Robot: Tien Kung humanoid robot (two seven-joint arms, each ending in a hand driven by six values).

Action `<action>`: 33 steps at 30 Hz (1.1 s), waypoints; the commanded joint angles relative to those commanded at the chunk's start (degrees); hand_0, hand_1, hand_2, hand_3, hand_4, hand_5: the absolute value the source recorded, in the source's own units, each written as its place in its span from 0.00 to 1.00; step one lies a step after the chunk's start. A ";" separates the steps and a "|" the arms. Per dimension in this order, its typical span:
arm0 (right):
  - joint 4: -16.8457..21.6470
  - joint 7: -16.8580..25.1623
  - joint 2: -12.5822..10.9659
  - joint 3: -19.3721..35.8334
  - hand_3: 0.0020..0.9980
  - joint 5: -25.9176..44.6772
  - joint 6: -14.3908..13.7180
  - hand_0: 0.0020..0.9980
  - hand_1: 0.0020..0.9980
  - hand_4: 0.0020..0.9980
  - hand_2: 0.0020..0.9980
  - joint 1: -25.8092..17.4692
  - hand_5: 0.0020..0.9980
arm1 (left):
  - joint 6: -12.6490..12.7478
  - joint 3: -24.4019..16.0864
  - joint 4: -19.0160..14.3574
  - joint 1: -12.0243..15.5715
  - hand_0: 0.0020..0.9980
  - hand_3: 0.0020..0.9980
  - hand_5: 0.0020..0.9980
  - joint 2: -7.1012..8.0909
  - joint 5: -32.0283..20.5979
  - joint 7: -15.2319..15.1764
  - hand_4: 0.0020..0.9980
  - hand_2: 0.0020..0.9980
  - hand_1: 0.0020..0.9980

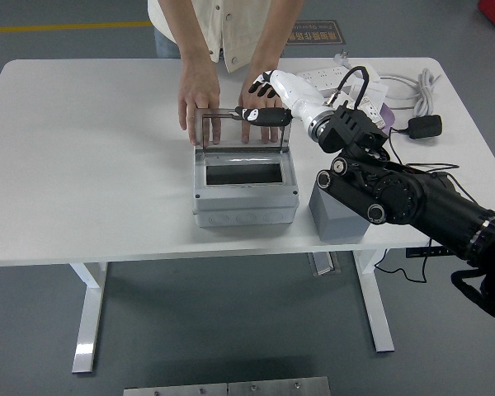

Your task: Fetch the battery,place it into the box,close the lid of the box

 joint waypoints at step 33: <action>18.63 -6.06 -5.16 -3.75 0.67 -13.24 3.83 0.77 0.68 0.82 0.69 -3.27 0.61 | 0.28 -1.45 0.00 1.48 0.58 0.56 0.00 -0.42 -0.55 -0.10 0.54 0.55 0.58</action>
